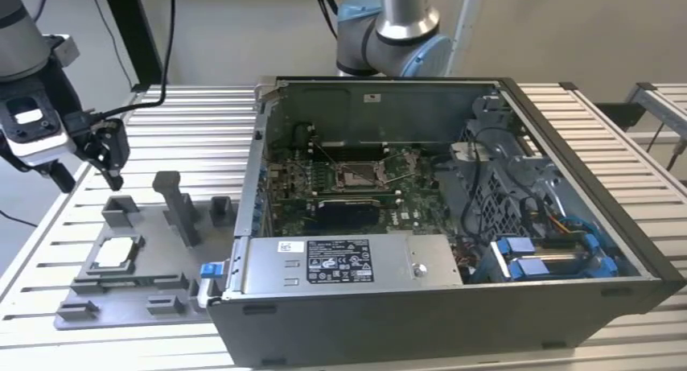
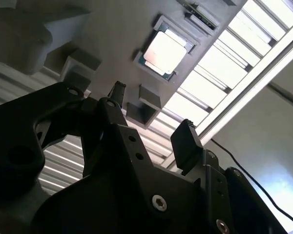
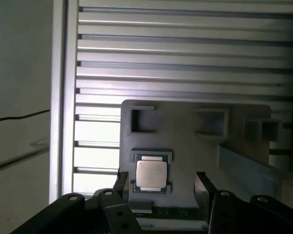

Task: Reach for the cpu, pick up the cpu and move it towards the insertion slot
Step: 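Pick up the cpu and move it towards the insertion slot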

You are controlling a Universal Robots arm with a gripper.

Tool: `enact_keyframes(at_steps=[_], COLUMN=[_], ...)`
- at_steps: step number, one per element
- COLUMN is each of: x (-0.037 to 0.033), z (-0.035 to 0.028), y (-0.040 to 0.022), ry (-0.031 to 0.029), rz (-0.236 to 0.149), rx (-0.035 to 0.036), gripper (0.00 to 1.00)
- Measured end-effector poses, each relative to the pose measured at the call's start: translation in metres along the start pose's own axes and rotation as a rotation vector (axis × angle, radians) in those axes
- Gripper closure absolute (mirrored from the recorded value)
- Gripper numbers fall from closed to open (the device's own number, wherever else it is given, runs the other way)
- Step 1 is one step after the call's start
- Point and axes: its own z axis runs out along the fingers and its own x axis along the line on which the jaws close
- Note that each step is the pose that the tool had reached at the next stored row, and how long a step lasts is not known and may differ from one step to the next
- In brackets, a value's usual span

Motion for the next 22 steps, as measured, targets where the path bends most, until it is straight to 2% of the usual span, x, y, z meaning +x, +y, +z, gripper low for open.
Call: enact_keyframes(at_steps=[6, 16, 22], x=[0.0001, 0.0004, 0.0006], z=[0.0076, 0.0208, 0.0312], y=[-0.0048, -0.0204, -0.0240], ry=[0.0001, 0.0000, 0.0000], rz=[0.000, 0.000, 0.000], rx=[0.0000, 0.0000, 0.0000], gripper=[0.00, 0.00, 0.00])
